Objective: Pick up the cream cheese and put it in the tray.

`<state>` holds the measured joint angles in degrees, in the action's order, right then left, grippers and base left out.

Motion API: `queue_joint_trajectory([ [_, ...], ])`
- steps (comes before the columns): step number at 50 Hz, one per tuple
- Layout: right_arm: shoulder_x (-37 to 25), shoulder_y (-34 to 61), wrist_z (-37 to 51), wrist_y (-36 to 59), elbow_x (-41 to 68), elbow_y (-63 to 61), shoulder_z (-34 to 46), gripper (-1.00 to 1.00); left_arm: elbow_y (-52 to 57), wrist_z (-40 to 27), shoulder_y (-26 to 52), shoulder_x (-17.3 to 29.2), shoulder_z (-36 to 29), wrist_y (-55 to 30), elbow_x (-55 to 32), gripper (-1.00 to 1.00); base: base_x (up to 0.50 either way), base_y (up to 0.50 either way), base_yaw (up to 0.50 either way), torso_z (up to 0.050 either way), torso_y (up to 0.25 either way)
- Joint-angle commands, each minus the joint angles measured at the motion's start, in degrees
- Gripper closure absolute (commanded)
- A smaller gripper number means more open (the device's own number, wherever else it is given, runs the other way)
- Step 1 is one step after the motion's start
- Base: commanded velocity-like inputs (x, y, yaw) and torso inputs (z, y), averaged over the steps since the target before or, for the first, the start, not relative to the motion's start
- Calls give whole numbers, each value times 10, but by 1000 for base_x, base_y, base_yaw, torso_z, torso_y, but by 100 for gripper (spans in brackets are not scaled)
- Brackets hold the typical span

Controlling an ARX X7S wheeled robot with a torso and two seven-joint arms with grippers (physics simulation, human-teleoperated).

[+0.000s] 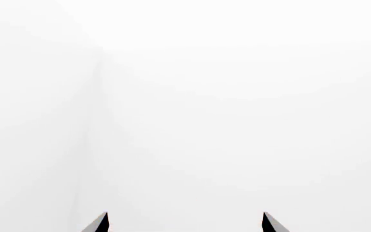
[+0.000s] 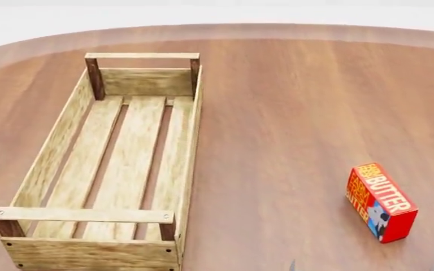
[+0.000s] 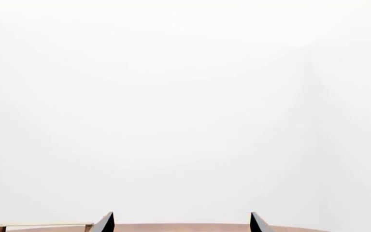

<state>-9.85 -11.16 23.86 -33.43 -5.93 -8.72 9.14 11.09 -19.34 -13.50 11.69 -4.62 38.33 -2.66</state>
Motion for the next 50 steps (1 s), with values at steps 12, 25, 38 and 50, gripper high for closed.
queue_joint_trajectory([
  [12, -8, 1, 10, 3, 1, -2, 7, -100, 2, -8, -1, 6, -5, 0, 0, -100, 180, 281, 0, 0, 0],
  [25, -12, 3, 15, 4, 3, -1, 11, -100, 4, -12, -1, 9, -8, -2, -1, -100, 180, 282, 0, 0, 0],
  [38, -15, 5, 21, 8, 4, -2, 15, -100, 3, -17, 0, 12, -10, -1, 0, -100, 181, 282, 0, 0, 0],
  [50, -19, 5, 25, 6, 5, 0, 19, -100, 4, -21, 0, 14, -13, -1, 1, -100, 179, 280, 0, 0, 0],
])
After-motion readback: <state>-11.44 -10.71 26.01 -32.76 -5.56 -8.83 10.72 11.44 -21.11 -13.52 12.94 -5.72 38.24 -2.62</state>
